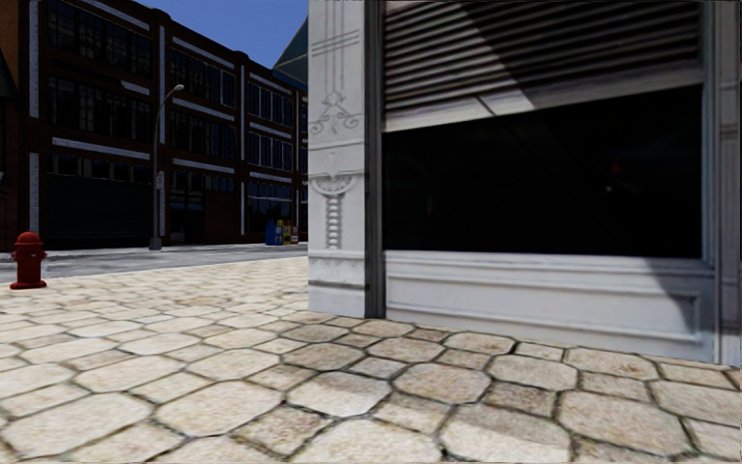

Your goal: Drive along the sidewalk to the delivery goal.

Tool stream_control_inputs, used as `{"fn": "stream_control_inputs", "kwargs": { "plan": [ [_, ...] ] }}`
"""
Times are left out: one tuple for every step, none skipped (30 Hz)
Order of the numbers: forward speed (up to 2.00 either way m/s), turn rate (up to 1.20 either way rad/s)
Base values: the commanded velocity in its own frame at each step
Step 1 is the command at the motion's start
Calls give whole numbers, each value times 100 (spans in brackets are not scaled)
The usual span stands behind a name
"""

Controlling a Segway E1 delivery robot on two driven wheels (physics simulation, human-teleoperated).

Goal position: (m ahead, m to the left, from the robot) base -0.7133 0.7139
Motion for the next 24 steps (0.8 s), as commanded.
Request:
{"fn": "stream_control_inputs", "kwargs": {
  "plan": [
    [0,0],
    [0,0],
    [0,0],
    [0,0],
    [0,0],
    [0,0],
    [0,0],
    [0,0],
    [0,0],
    [0,0],
    [0,0],
    [0,0],
    [0,0],
    [0,0],
    [0,0],
    [0,0],
    [0,0],
    [0,0],
    [0,0],
    [0,0],
    [0,0],
    [0,0],
    [0,0],
    [0,0]
  ]
}}
